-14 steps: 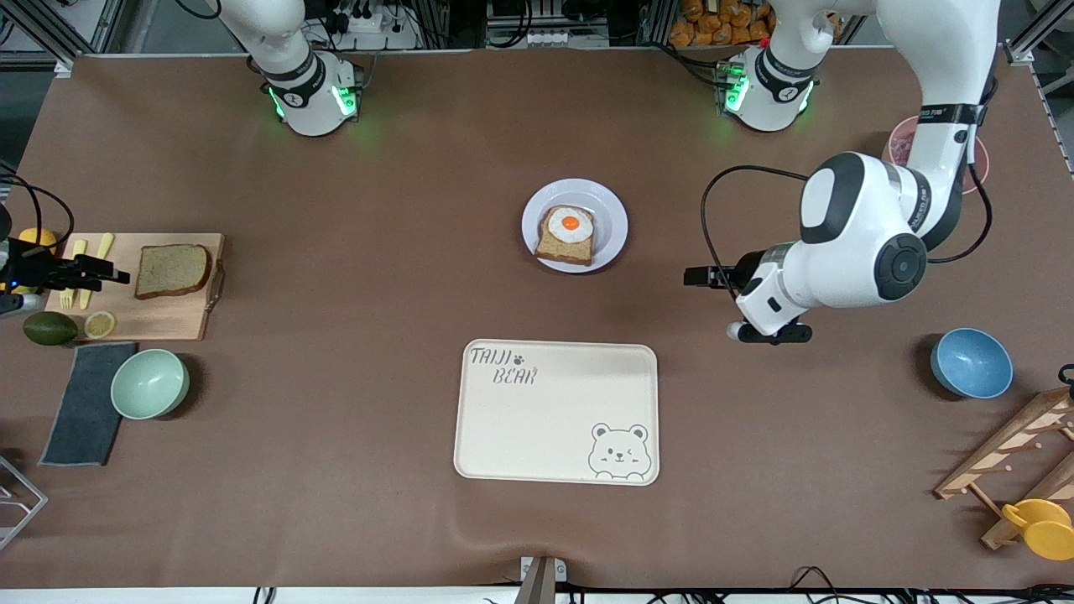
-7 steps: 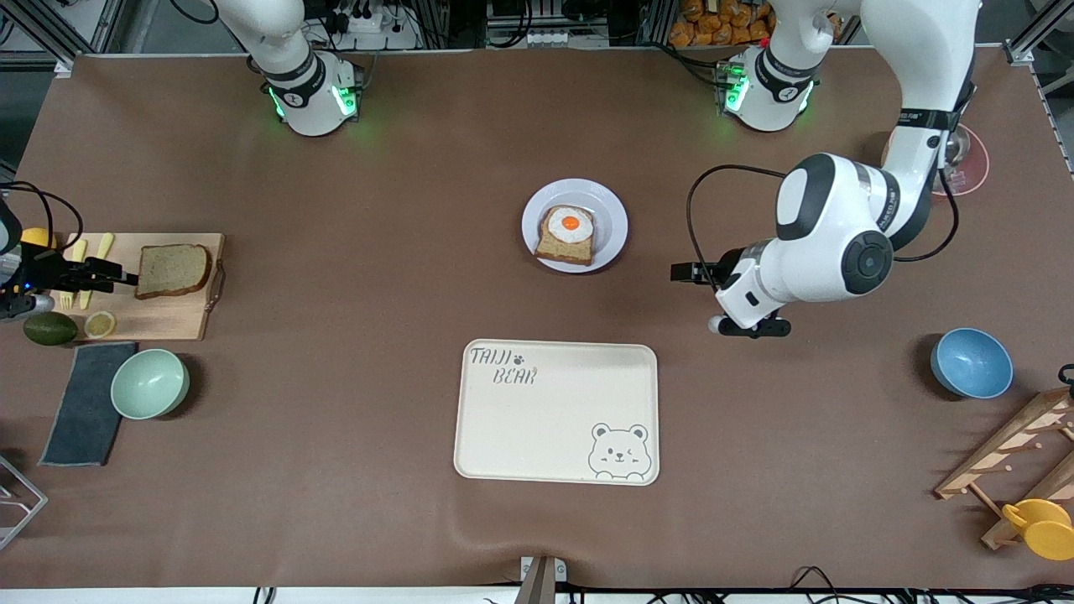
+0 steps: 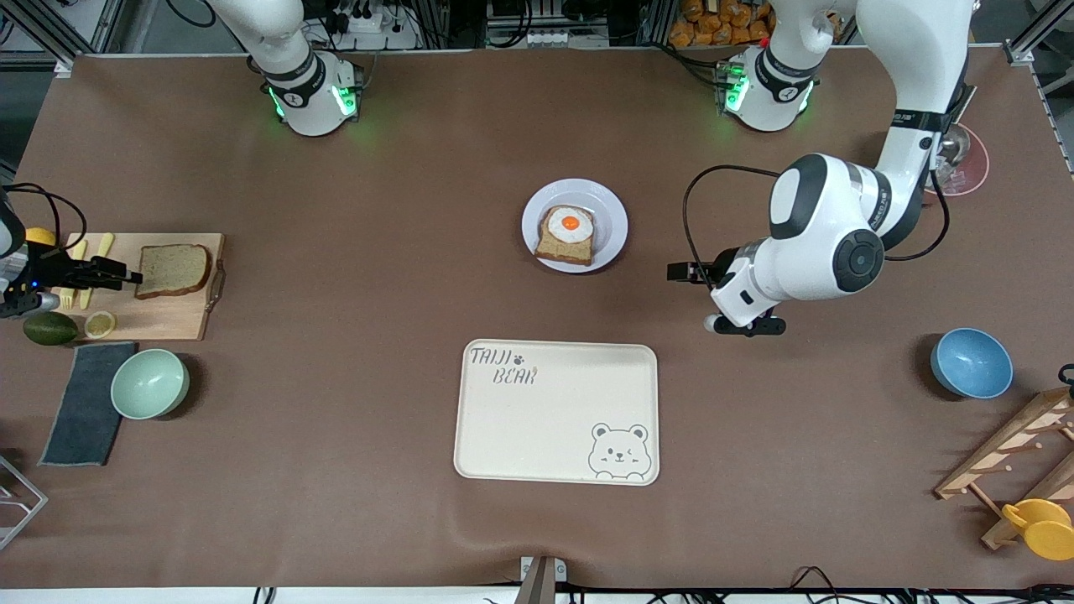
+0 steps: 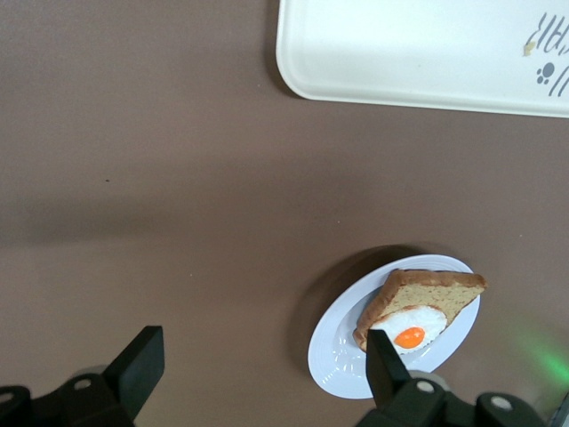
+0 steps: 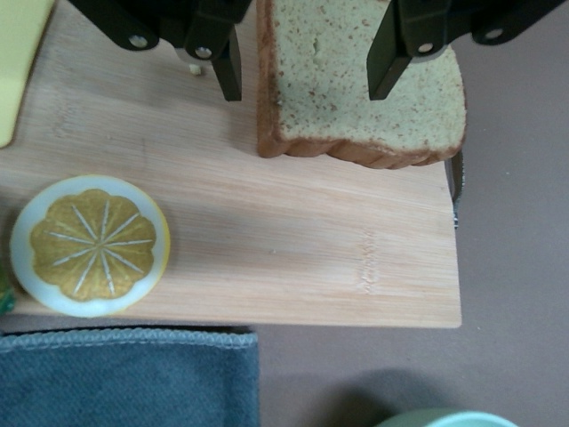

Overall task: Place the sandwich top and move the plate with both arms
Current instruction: 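Grasp the bread slice with the right gripper while the left gripper holds the plate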

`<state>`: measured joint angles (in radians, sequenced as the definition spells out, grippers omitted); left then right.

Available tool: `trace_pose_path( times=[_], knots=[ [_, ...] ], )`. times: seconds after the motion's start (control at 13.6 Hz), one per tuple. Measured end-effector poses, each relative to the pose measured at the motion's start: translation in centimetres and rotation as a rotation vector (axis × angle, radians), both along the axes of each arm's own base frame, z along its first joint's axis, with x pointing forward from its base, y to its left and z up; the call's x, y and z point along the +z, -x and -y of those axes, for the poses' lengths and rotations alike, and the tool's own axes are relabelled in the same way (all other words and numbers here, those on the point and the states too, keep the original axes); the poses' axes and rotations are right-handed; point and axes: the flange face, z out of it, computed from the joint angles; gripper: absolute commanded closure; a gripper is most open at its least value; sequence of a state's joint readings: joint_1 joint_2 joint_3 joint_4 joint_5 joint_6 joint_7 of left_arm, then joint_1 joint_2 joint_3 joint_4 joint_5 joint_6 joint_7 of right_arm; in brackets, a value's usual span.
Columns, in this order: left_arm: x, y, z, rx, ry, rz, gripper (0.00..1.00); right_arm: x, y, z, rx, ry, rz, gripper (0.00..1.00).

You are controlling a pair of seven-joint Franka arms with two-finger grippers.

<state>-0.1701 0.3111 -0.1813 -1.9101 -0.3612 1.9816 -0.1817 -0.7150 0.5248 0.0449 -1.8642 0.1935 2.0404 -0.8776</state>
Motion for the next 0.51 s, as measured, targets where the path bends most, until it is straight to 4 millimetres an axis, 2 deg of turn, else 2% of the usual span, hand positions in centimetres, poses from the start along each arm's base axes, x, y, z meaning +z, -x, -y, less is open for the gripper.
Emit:
trace_pose_path(
  times=[0.51],
  knots=[
    [-0.2, 0.2, 0.1, 0.016, 0.014, -0.014, 0.0, -1.5, 0.6, 0.4, 0.0, -0.013, -0.008, 0.51]
  ],
)
